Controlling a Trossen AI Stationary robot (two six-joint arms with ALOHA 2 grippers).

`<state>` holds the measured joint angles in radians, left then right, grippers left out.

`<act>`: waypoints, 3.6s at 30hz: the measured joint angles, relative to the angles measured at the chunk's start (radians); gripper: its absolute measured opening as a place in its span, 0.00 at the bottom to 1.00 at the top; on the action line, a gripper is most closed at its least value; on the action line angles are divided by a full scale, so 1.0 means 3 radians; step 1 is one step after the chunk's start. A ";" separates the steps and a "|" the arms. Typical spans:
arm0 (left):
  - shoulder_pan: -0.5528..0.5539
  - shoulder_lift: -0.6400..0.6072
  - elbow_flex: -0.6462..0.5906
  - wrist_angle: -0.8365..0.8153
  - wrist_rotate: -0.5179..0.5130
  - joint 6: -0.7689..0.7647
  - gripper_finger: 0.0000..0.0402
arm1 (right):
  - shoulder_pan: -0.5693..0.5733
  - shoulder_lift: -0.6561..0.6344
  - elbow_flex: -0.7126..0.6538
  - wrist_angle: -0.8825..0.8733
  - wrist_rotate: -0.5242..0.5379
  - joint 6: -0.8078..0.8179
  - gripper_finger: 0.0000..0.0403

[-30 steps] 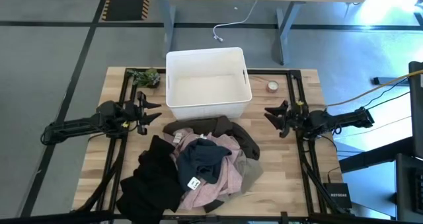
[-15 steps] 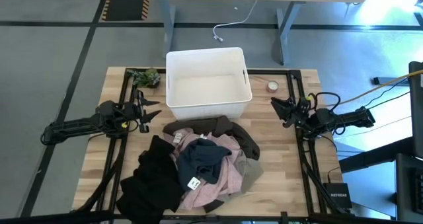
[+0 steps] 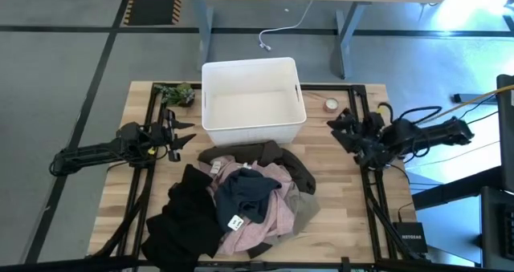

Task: Sort clothes
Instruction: Put the dark blue pants into the white bin

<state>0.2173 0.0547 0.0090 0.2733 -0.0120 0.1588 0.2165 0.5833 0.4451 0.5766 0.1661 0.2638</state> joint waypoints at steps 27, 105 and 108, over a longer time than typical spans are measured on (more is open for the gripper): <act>0.0000 0.0000 0.0000 0.0169 -0.0070 -0.0028 0.39 | 0.0768 0.4335 0.4589 -0.4353 0.0119 -0.0725 0.48; -0.0001 0.0001 0.0000 -0.0102 -0.0188 -0.0496 0.39 | 0.0557 0.4532 0.6270 -0.5792 0.2891 -0.1246 0.06; -0.0001 0.0000 0.0000 -0.0102 -0.0187 -0.0495 0.39 | 0.0330 0.4428 0.6270 -0.5736 0.2935 -0.1393 0.05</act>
<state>0.2170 0.0548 0.0090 0.2427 -0.0681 0.0103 0.3155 1.9116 2.3260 -1.1443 1.0466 -0.1542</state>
